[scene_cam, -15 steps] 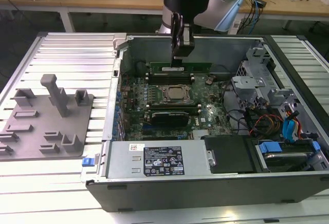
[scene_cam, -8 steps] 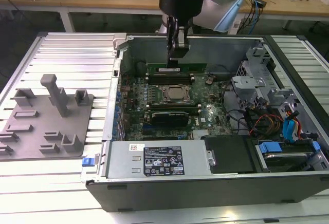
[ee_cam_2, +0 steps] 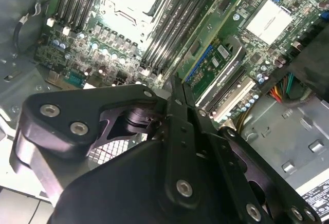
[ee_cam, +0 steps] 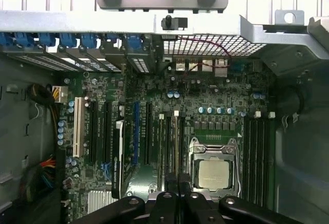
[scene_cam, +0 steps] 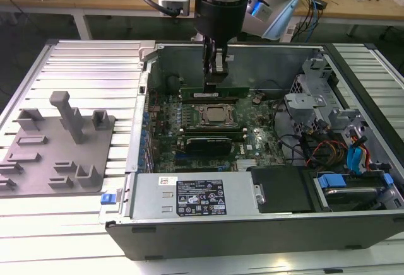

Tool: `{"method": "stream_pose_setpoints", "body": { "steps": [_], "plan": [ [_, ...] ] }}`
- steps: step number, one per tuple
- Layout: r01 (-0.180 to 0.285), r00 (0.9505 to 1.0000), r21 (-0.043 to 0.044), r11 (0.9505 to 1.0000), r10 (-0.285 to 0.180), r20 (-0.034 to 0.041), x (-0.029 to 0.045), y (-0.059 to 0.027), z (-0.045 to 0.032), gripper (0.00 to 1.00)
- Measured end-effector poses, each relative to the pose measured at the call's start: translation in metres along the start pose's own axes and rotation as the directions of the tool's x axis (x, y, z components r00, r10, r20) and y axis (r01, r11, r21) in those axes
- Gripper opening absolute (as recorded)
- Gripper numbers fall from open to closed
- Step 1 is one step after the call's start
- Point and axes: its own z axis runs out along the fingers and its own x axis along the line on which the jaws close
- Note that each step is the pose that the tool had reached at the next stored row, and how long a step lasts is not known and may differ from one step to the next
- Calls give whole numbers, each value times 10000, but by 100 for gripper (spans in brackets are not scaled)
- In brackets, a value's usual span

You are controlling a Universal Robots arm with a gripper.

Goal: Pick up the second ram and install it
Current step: 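Pick up the second ram and move it above second insertion slot, then insert the second ram into the second slot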

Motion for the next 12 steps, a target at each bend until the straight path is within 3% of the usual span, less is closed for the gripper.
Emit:
{"method": "stream_pose_setpoints", "body": {
  "steps": [12],
  "plan": [
    [-1,10000,1,10000,1,1,-11,0,11,9]
  ]
}}
